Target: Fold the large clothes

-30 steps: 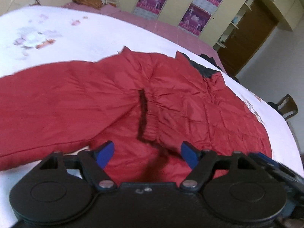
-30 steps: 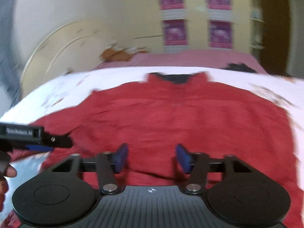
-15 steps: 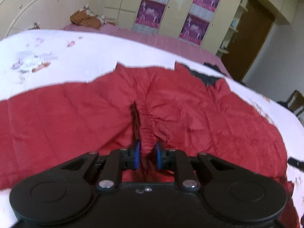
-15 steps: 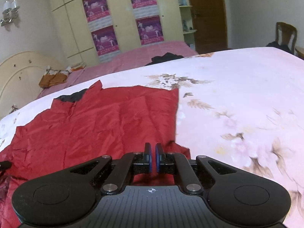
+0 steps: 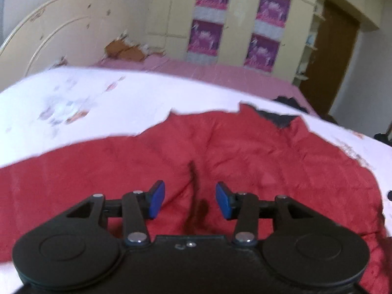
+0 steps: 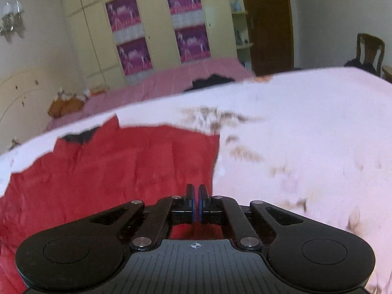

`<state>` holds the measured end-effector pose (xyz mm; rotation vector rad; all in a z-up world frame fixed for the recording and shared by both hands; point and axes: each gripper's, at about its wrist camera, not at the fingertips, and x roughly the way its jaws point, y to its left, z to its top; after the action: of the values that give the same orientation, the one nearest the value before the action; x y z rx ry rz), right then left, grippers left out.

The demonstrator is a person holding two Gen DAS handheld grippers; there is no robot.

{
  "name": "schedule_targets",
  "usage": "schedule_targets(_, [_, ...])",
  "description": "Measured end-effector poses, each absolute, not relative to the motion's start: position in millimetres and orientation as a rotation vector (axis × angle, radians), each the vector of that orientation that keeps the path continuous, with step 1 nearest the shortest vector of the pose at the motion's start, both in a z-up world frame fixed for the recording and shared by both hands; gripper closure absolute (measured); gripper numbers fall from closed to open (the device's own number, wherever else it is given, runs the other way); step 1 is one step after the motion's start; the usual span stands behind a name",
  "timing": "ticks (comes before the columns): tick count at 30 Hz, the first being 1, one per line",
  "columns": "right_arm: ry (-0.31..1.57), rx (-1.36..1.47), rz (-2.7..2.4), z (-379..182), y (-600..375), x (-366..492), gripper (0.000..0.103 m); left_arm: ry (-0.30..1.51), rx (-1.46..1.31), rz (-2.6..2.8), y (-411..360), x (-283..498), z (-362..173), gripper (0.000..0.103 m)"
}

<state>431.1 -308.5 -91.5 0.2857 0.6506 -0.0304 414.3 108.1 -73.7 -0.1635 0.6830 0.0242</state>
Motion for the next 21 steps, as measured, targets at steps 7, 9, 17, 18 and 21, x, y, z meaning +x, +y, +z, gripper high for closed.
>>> schedule_targets(7, [0.711, 0.210, 0.097, -111, -292, 494, 0.101, 0.768, -0.062, -0.064, 69, 471, -105, 0.057])
schedule_targets(9, [0.724, 0.168, 0.056, -121, -298, 509, 0.101, 0.777, -0.067, -0.069, 71, 474, -111, 0.057])
schedule_targets(17, [0.773, 0.265, -0.027, -138, -334, 537, 0.103, 0.791, -0.036, -0.066, 67, 470, -116, 0.057])
schedule_targets(18, [0.778, 0.268, -0.029, -136, -334, 534, 0.103, 0.792, -0.036, -0.067, 68, 469, -115, 0.057])
schedule_targets(21, [0.785, 0.273, -0.033, -128, -336, 520, 0.103, 0.794, -0.029, -0.068, 68, 468, -113, 0.058])
